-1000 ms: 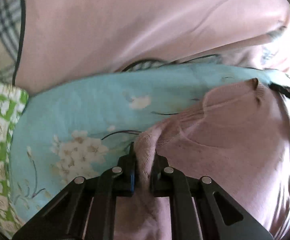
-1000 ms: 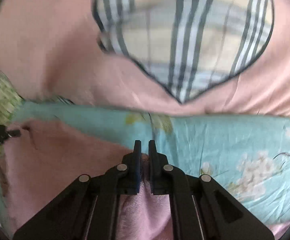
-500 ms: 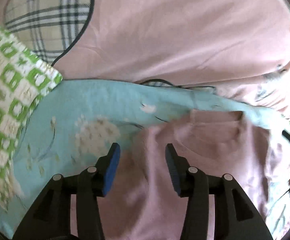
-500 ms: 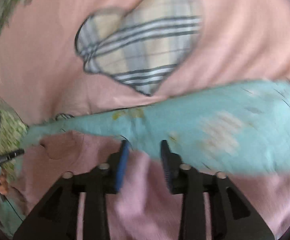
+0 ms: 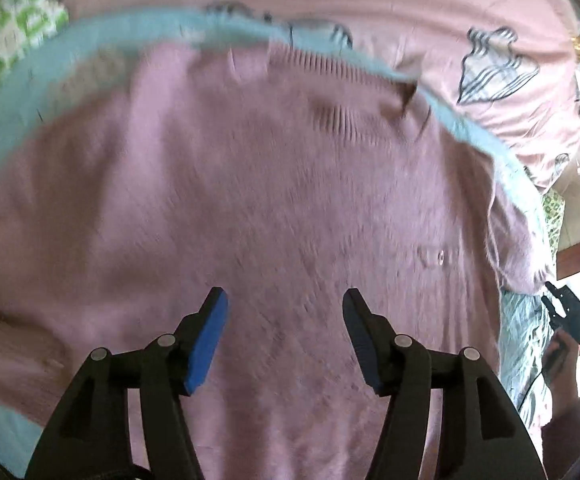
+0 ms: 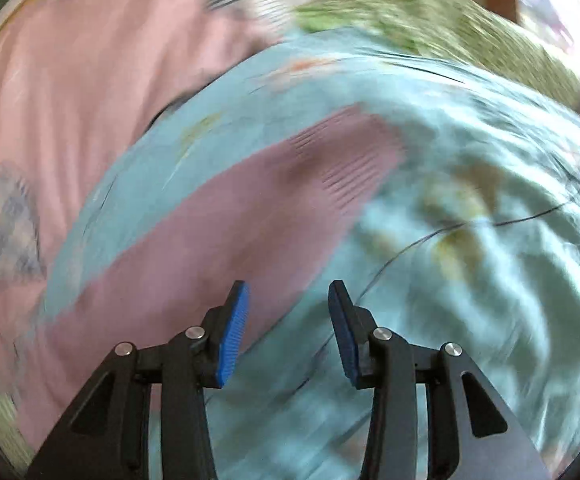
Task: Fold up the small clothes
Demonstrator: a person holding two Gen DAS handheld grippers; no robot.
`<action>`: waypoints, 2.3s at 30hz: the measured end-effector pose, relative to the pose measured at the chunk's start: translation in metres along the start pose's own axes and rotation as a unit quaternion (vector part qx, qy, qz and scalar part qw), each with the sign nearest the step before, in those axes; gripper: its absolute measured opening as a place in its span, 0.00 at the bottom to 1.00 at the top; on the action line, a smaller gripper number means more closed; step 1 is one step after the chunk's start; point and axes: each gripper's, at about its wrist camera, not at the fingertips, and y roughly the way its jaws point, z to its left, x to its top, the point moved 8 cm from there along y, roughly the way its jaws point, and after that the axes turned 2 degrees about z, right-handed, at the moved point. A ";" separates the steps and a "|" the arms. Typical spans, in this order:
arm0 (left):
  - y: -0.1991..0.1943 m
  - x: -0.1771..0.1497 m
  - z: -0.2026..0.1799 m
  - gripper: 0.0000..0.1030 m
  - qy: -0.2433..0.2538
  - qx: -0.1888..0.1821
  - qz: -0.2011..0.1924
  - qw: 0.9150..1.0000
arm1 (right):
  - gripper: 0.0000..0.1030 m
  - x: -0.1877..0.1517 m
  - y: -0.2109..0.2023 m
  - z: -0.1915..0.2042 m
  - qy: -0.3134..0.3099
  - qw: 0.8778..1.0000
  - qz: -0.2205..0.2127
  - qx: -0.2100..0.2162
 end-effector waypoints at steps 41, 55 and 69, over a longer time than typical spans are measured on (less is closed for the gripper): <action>-0.047 -0.055 0.042 0.69 0.008 -0.041 -0.022 0.999 | 0.16 -0.410 -0.056 0.464 -0.279 0.785 0.368 0.414; 0.005 -0.031 0.045 0.72 -0.078 -0.062 -0.002 0.995 | 0.38 -0.302 -0.045 0.396 -0.190 0.849 0.320 0.375; -0.053 -0.008 0.067 0.03 -0.023 -0.045 -0.087 0.995 | 0.38 -0.180 -0.018 0.312 -0.128 0.935 0.197 0.267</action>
